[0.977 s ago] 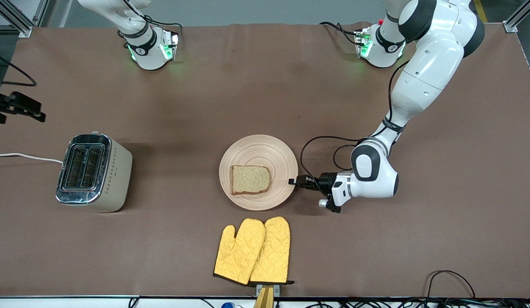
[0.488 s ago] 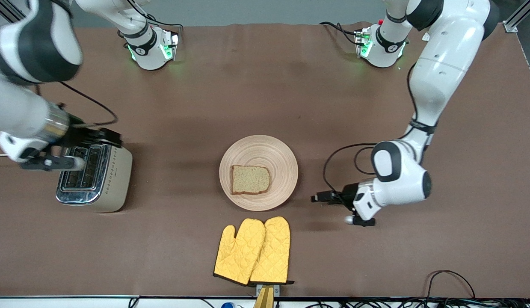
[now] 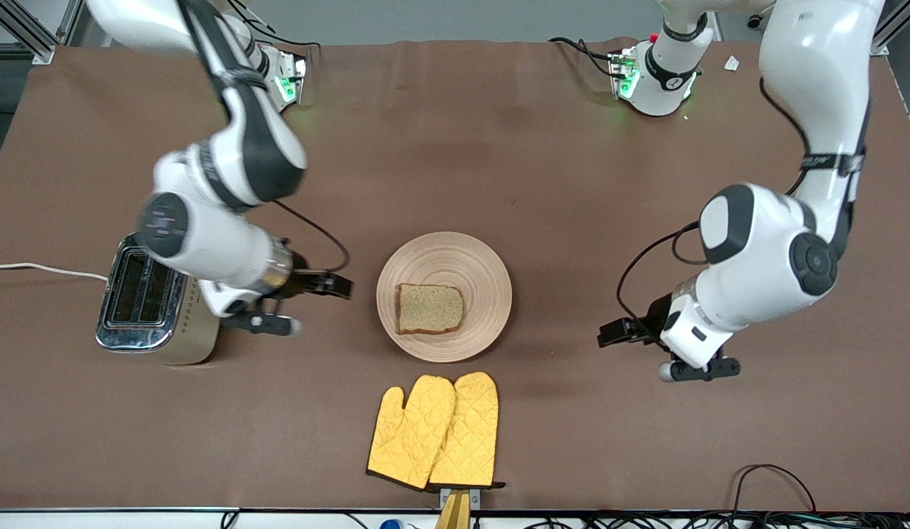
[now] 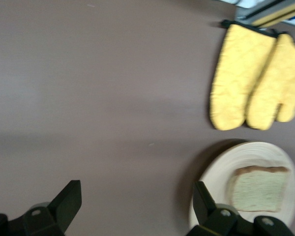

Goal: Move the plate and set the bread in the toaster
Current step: 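Withdraw the left gripper while the right gripper moves over the bread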

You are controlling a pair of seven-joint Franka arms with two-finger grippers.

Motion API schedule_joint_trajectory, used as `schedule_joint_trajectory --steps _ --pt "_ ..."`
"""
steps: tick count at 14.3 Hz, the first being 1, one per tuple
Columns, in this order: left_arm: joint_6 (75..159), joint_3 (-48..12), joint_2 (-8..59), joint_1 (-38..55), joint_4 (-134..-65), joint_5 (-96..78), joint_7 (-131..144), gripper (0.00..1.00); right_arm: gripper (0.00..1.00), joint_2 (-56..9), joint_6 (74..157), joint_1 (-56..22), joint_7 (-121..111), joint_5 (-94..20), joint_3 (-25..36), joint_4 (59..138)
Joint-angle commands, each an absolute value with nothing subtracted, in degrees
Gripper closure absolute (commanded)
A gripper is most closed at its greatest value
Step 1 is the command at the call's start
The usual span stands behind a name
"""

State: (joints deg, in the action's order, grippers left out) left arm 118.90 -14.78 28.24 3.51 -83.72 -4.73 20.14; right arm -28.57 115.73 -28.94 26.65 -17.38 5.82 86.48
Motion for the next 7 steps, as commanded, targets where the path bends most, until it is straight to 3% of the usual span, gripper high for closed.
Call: schedule_joint_trajectory --steps 1,7 --pt "111.39 -13.97 20.94 3.78 -85.61 3.49 23.82 0.00 0.01 -33.56 121.62 -33.12 28.39 -18.19 6.68 85.96" --pt "99.68 -14.06 10.12 0.27 -83.94 6.33 21.98 0.00 0.08 -38.67 132.70 -35.77 28.48 -16.44 6.77 89.56"
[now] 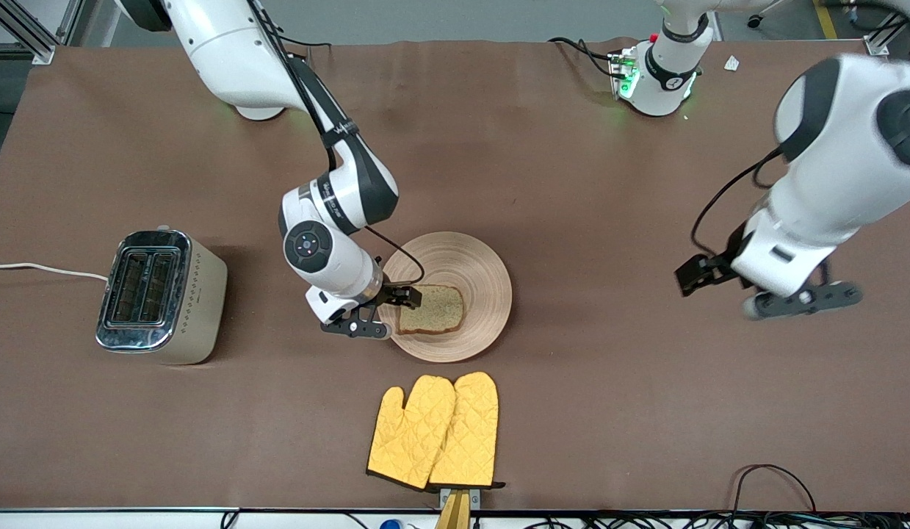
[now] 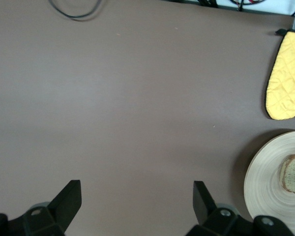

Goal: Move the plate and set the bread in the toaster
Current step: 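Withdraw the left gripper while the right gripper moves over the bread, then grasp the bread slice on the plate with the right gripper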

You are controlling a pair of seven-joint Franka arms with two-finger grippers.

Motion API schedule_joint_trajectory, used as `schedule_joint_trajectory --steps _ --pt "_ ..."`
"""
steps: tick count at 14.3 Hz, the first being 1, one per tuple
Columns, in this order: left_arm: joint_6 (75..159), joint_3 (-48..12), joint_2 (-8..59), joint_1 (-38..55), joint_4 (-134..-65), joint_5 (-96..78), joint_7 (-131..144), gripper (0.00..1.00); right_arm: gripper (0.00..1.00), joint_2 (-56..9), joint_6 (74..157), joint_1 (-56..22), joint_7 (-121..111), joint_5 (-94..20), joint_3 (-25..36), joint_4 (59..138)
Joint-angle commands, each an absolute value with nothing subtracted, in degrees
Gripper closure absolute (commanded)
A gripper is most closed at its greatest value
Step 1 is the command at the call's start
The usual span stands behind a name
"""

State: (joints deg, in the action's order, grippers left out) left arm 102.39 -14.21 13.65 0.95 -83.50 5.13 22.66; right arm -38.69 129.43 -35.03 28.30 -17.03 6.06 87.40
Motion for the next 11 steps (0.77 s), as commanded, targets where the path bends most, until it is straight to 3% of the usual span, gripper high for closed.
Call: schedule_joint_trajectory --steps 1,5,11 --pt "98.54 -14.06 8.98 0.09 -83.85 6.33 21.45 0.00 0.11 -39.37 133.41 -36.03 28.48 -16.44 6.68 89.39" --pt "93.00 -12.48 4.93 -0.26 -84.20 6.07 12.50 0.00 0.30 -41.13 136.66 -37.35 28.48 -16.17 6.77 89.56" --pt "86.04 -12.48 -1.22 -2.37 -87.62 5.54 6.15 0.00 0.47 -41.84 137.11 -38.06 28.48 -16.08 6.77 89.74"
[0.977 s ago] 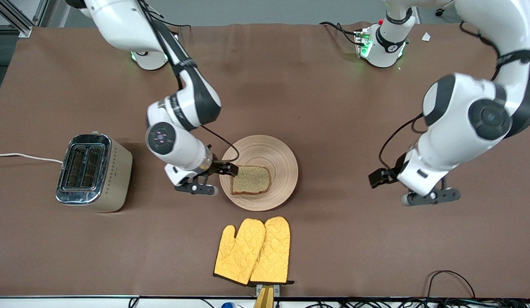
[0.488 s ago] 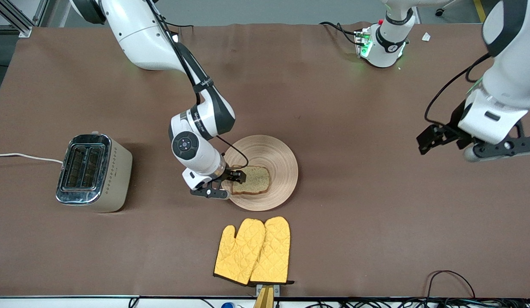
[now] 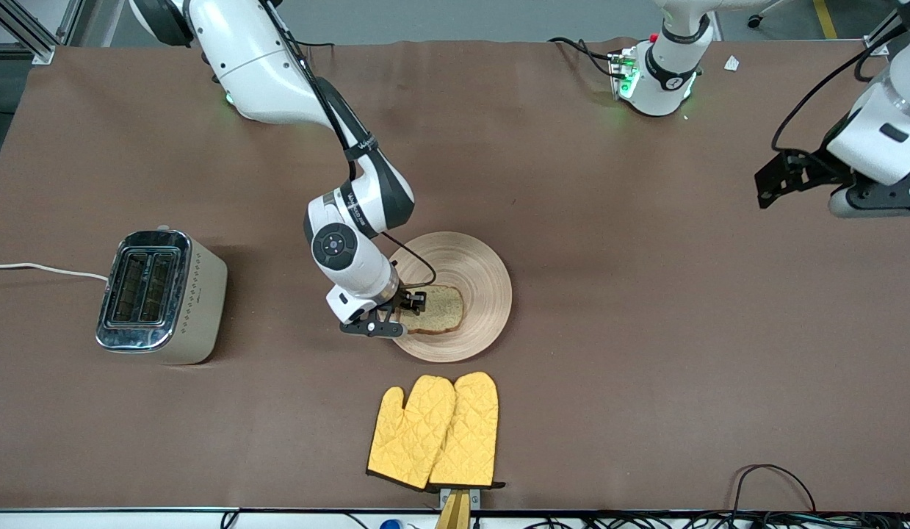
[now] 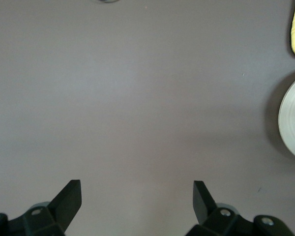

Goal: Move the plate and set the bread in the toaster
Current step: 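Grasp the bread slice on the plate with the right gripper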

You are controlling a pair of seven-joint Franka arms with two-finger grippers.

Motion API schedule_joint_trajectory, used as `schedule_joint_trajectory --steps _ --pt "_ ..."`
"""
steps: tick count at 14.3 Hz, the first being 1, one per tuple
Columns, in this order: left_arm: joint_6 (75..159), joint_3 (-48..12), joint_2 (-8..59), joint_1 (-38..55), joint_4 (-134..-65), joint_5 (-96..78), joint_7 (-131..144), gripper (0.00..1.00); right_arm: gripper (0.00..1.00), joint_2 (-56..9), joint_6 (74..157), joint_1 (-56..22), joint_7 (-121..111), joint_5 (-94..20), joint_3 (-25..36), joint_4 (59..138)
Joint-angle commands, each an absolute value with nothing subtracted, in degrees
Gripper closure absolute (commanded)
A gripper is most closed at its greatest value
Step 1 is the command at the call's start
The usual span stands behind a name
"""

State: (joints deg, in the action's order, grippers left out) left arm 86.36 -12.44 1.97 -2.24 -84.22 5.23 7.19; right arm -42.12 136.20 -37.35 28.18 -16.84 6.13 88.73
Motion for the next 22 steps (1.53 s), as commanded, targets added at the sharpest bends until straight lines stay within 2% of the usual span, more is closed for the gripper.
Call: schedule_joint_trajectory --steps 1,3,4,6,9,10,12,14,19,20,22 --pt "85.87 -12.57 -2.10 -2.55 -88.41 5.54 6.15 0.00 0.48 -42.10 137.11 -37.97 28.39 -16.08 6.85 89.74" --pt "85.61 -12.57 -2.37 -2.81 -88.68 5.45 6.06 0.00 0.50 -42.45 137.20 -37.71 28.39 -16.08 6.86 89.74" --pt "85.52 -12.57 -2.37 -2.73 -88.68 5.45 6.06 0.00 0.55 -42.63 137.20 -37.71 28.39 -16.08 6.86 89.74" --pt "85.61 -12.66 -2.20 -2.64 -88.94 5.36 6.06 0.00 0.66 -42.63 137.02 -37.62 28.39 -16.08 6.86 89.74" --pt "85.61 -12.74 -2.11 -2.72 -89.03 3.36 5.98 0.00 0.94 -42.63 136.41 -37.00 27.95 -16.08 6.77 89.56" --pt "85.61 -12.66 -2.02 -2.72 -89.03 2.73 5.89 0.00 0.98 -42.45 136.23 -37.00 27.86 -16.08 6.77 89.30" --pt "85.78 -12.66 -1.93 -2.72 -88.95 2.64 5.89 0.00 1.00 -41.93 135.45 -37.00 27.86 -16.08 6.94 89.03" --pt "85.96 -12.66 -1.85 -2.72 -88.86 2.64 5.98 0.00 1.00 -40.88 131.07 -37.96 28.04 -15.39 9.21 87.81" --pt "85.87 -12.57 -2.02 -2.81 -88.86 2.55 5.98 0.00 1.00 -32.18 118.68 -38.67 28.04 -8.46 13.61 86.13" --pt "85.87 -12.57 -2.02 -2.81 -88.86 2.55 5.98 0.00 1.00 -30.95 115.52 -38.41 28.21 -6.00 14.41 84.65" --pt "85.78 -12.57 -2.02 -2.81 -88.86 2.55 5.98 0.00 1.00 -30.76 103.16 -37.80 27.43 -0.47 17.47 78.17"
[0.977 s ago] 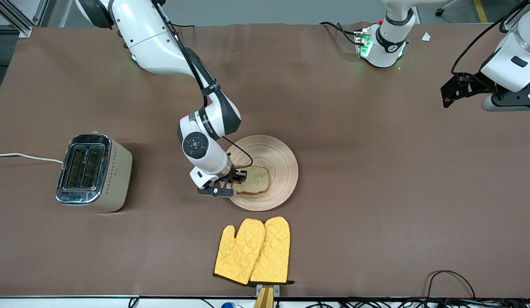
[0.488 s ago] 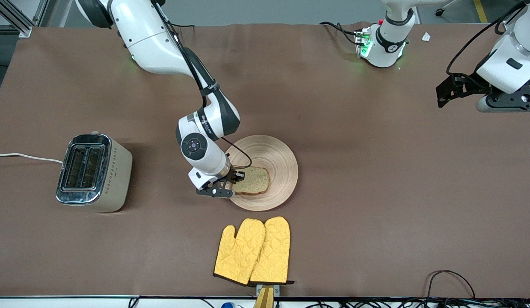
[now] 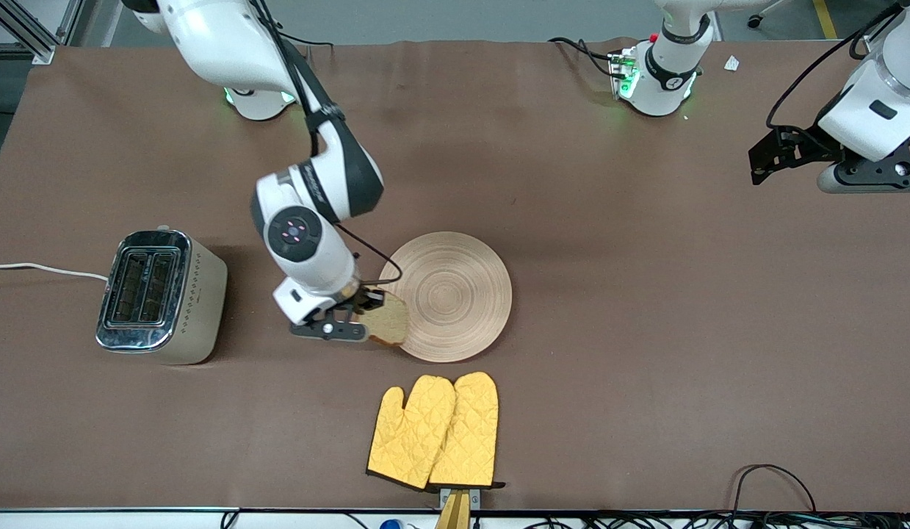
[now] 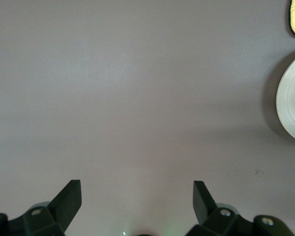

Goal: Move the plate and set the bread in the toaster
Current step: 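Lift the bread and carry it over the toaster with the right gripper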

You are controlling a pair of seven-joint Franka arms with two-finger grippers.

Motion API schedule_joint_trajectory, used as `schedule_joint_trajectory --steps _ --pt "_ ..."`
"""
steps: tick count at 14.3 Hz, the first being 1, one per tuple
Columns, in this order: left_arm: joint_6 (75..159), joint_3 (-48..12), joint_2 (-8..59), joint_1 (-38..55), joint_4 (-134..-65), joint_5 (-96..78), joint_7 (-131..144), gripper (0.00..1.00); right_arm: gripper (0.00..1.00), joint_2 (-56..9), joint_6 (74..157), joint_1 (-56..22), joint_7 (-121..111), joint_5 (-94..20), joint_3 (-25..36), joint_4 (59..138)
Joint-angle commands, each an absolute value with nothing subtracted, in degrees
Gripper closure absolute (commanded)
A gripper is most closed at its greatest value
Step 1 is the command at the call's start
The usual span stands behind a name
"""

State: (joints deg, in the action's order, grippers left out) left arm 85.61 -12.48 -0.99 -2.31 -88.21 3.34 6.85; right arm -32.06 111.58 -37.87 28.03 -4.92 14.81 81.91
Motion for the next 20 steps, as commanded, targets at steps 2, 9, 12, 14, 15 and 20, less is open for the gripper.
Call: schedule_joint_trajectory --steps 2,9,12,14,15,20 --pt "85.69 -12.57 -2.02 -2.81 -88.86 2.55 6.06 0.00 1.00 -31.11 94.52 -35.17 19.92 3.15 18.63 72.79" --pt "85.61 -12.57 -2.11 -3.16 -88.77 2.55 6.06 0.00 1.00 -30.50 85.17 -31.73 -2.35 17.39 25.65 72.07" --pt "85.61 -12.57 -2.11 -3.16 -88.77 2.46 6.06 0.00 1.00 -30.50 85.17 -31.82 -12.80 17.76 32.32 72.07" --pt "85.61 -12.57 -2.02 -3.16 -88.86 2.46 5.98 0.00 1.00 -30.50 85.34 -31.64 -14.32 17.75 34.09 72.33" --pt "85.61 -12.57 -1.93 -3.16 -88.77 2.46 5.98 0.00 1.00 -30.59 85.52 -30.94 -14.24 17.49 34.45 72.59" --pt "85.61 -12.57 -1.85 -3.08 -88.68 2.46 5.98 0.00 1.00 -31.20 85.96 -28.13 -12.66 12.22 34.28 74.62"
